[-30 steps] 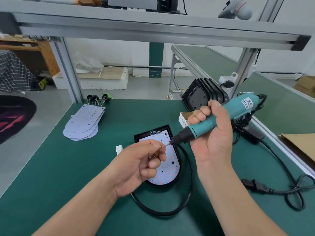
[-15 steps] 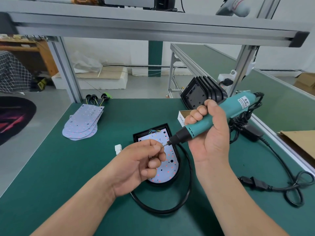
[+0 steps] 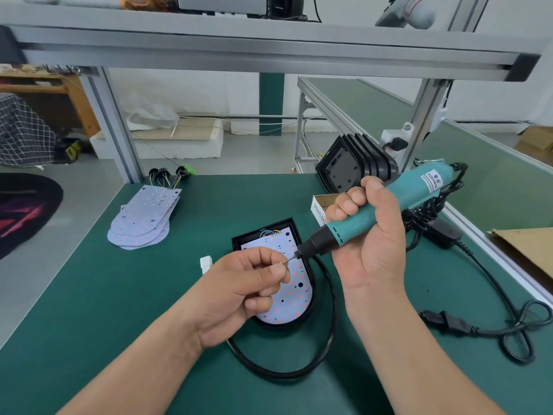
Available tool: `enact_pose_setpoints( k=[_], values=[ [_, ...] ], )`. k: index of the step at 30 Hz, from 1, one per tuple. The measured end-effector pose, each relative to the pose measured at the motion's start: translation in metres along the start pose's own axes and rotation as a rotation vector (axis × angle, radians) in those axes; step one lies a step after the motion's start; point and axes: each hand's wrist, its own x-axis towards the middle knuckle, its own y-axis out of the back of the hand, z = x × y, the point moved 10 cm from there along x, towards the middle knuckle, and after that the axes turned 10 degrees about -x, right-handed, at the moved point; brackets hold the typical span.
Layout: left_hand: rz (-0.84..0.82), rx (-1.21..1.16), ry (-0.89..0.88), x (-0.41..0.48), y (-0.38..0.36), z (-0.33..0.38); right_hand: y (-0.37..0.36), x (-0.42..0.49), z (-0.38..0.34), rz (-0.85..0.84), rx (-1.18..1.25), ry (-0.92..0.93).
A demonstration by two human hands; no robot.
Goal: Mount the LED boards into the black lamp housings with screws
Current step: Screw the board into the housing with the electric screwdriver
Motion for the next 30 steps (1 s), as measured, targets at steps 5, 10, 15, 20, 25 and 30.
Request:
enact_pose_setpoints(
  k=[5,10,15,20,25,30],
  values=[
    [0.082,0.136,-0.084,0.001,0.006,0.006,-0.003,-0.002,-0.006,-0.035,-0.054,0.046],
    [0.198,0.239,-0.168,0.002,0.017,0.010,-0.011,-0.008,-0.010,-0.083,-0.133,0.111],
    [0.232,0.232,-0.220,0.002,0.021,0.012,0.003,-0.005,0.001,0.022,-0.092,0.076],
    [0.257,0.250,-0.219,0.002,0.022,0.009,0.022,-0.002,0.014,0.135,-0.076,0.019],
    [0.237,0.207,-0.202,0.001,0.019,0.008,0.024,0.000,0.015,0.129,-0.054,0.020],
    [0.200,0.166,-0.147,0.002,0.014,0.004,0.027,0.002,0.018,0.150,-0.012,-0.010]
  ],
)
